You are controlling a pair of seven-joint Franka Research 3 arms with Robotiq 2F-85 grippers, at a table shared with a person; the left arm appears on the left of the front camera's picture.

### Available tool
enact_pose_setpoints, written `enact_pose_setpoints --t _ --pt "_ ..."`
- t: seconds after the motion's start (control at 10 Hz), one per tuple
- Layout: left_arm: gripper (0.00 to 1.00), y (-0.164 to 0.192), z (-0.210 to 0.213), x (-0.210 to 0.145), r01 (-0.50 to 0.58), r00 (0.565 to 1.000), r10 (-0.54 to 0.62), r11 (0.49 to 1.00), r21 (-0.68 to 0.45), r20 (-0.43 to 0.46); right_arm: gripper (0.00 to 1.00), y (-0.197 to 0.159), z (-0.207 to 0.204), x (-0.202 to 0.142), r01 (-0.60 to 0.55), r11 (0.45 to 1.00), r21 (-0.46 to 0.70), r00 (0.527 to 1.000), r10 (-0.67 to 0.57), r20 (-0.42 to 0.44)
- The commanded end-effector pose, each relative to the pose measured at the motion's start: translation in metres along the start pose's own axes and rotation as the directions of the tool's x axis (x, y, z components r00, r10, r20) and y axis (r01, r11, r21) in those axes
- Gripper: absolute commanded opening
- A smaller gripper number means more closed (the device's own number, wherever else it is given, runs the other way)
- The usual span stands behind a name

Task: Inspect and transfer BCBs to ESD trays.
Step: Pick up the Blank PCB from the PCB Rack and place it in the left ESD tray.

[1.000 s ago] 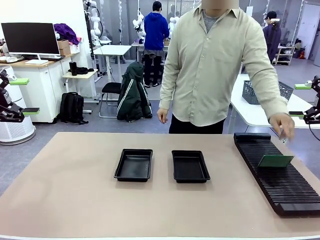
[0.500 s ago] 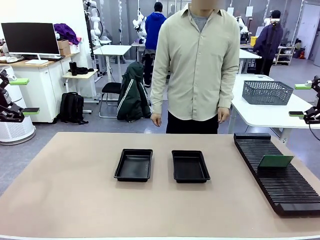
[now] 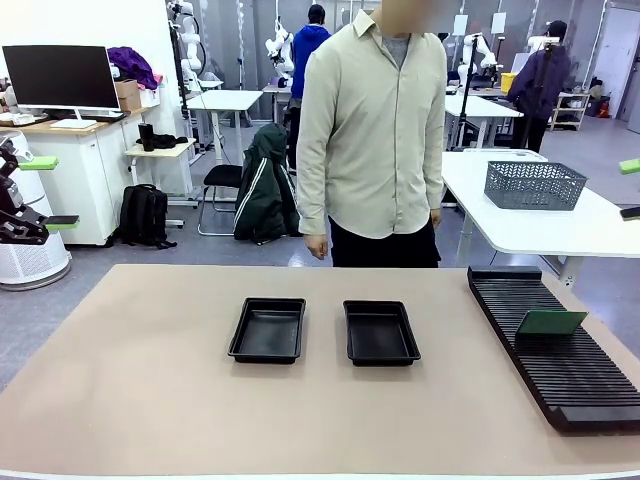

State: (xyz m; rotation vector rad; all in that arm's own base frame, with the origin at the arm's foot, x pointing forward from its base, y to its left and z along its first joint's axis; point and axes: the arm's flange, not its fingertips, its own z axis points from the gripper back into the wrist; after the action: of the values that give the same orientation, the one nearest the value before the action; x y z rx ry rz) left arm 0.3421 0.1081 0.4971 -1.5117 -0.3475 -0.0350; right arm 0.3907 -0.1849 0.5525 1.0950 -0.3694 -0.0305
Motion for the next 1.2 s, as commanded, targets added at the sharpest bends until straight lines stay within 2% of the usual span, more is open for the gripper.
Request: enact_pose_setpoints --t 0.0,0.1,0.3,0.5,0.6,0.8,1.1 --pt "1.0 -0.001 0.0 0.0 0.003 1.0 -0.003 1.0 0.005 0.005 1.0 0.01 0.006 0.015 -0.155 0.977 -0.146 0.987 0.148 -0.057" --pt "1.0 -0.001 0.0 0.0 0.003 1.0 -0.003 1.0 0.005 0.005 1.0 0.022 0.008 0.021 -0.25 0.948 -0.198 0.967 0.232 -0.108" --pt "1.0 -0.001 0.0 0.0 0.003 1.0 -0.003 1.0 0.005 0.005 1.0 0.047 0.004 0.028 -0.436 0.85 -0.295 0.897 0.385 -0.216" --pt "1.0 -0.001 0.0 0.0 0.003 1.0 -0.003 1.0 0.005 0.005 1.0 0.065 -0.007 0.029 -0.6 0.734 -0.316 0.794 0.5 -0.346" --pt "1.0 -0.001 0.0 0.0 0.003 1.0 -0.003 1.0 0.005 0.005 1.0 0.072 -0.015 0.027 -0.695 0.663 -0.279 0.706 0.555 -0.441" --pt "1.0 -0.001 0.0 0.0 0.003 1.0 -0.003 1.0 0.005 0.005 1.0 0.079 -0.031 0.022 -0.808 0.546 -0.218 0.557 0.592 -0.583" --pt "1.0 -0.001 0.0 0.0 0.003 1.0 -0.003 1.0 0.005 0.005 1.0 0.075 -0.054 0.015 -0.928 0.366 -0.072 0.294 0.599 -0.744"
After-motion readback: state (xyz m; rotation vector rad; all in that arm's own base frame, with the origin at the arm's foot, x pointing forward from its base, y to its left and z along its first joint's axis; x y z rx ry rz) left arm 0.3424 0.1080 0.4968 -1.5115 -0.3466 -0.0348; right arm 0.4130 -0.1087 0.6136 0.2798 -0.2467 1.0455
